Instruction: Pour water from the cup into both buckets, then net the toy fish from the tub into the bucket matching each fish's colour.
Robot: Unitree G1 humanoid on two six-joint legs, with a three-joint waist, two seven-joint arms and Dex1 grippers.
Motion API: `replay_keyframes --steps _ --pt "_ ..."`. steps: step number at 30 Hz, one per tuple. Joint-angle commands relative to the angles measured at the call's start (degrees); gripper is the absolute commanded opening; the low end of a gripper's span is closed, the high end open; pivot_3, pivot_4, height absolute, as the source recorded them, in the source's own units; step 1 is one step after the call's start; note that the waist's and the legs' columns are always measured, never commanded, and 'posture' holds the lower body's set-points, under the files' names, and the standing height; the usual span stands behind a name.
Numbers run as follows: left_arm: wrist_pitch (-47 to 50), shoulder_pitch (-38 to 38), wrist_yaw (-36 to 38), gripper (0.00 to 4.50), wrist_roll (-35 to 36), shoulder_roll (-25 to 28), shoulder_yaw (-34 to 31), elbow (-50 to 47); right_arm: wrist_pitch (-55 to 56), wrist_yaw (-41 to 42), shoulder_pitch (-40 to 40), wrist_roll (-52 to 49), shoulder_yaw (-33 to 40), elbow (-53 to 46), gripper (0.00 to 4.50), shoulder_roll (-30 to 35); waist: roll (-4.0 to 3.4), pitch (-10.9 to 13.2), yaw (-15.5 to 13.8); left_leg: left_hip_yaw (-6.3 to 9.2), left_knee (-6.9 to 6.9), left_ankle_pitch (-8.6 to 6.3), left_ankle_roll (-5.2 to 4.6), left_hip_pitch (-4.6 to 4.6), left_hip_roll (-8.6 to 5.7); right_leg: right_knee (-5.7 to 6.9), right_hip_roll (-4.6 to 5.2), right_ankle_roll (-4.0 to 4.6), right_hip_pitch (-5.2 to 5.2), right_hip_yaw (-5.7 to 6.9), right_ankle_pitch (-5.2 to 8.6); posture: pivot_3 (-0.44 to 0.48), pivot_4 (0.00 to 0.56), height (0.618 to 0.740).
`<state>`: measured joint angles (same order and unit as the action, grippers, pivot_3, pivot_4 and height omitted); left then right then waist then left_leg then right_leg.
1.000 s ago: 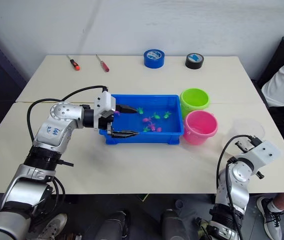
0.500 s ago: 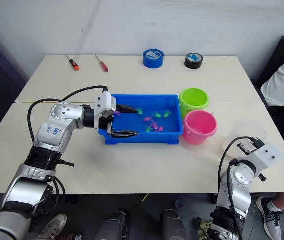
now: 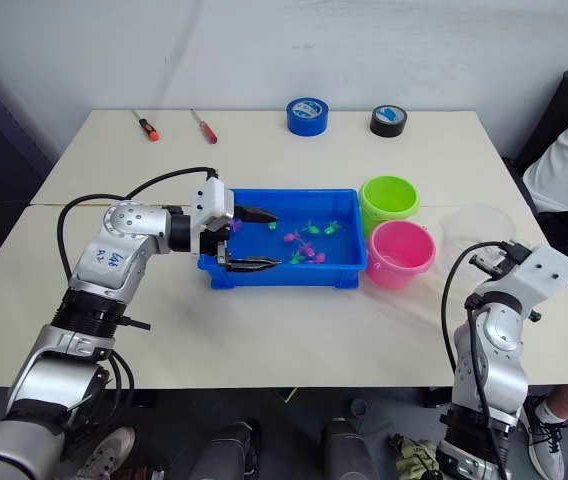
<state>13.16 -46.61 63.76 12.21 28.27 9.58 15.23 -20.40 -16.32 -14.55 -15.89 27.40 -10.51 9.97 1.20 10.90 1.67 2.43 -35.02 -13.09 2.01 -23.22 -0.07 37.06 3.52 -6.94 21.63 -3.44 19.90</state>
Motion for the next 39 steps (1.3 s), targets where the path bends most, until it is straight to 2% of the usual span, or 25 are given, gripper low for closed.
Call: replay_keyframes --steps 1,14,29,39 --pt "-0.1 -1.7 -1.0 4.50 1.1 -0.2 -2.5 0.2 -0.3 2.4 -0.3 0.1 0.2 -3.8 0.05 3.1 0.00 0.0 0.0 0.00 0.00 0.00 0.00 0.00 0.00 0.00 0.00 0.00 0.00 0.00 0.00 0.000 0.150 0.734" --pt "1.9 -3.5 -0.6 4.50 2.6 0.7 -5.4 1.5 1.1 11.2 -1.4 5.9 -3.5 -2.0 0.05 14.2 0.00 0.0 0.0 0.00 -0.01 0.00 0.00 -0.01 -0.06 0.00 -0.03 -0.01 0.00 0.01 0.01 0.000 0.150 0.734" --pt "2.2 -2.9 -0.8 4.50 2.4 -0.1 -5.3 0.7 5.6 13.4 -0.4 17.5 -8.5 -1.4 0.05 21.7 0.00 0.0 0.0 -0.01 -0.02 0.00 0.00 -0.03 -0.10 -0.02 -0.01 -0.01 0.00 0.00 0.01 0.000 0.150 0.734" --pt "2.2 -2.6 -0.6 4.50 2.4 -0.2 -5.1 0.6 10.3 16.5 1.8 22.8 -10.5 -0.6 0.05 24.1 0.00 0.0 -0.1 -0.01 -0.04 0.00 0.00 -0.04 -0.11 -0.02 -0.02 -0.02 0.00 0.01 0.01 0.000 0.150 0.734"
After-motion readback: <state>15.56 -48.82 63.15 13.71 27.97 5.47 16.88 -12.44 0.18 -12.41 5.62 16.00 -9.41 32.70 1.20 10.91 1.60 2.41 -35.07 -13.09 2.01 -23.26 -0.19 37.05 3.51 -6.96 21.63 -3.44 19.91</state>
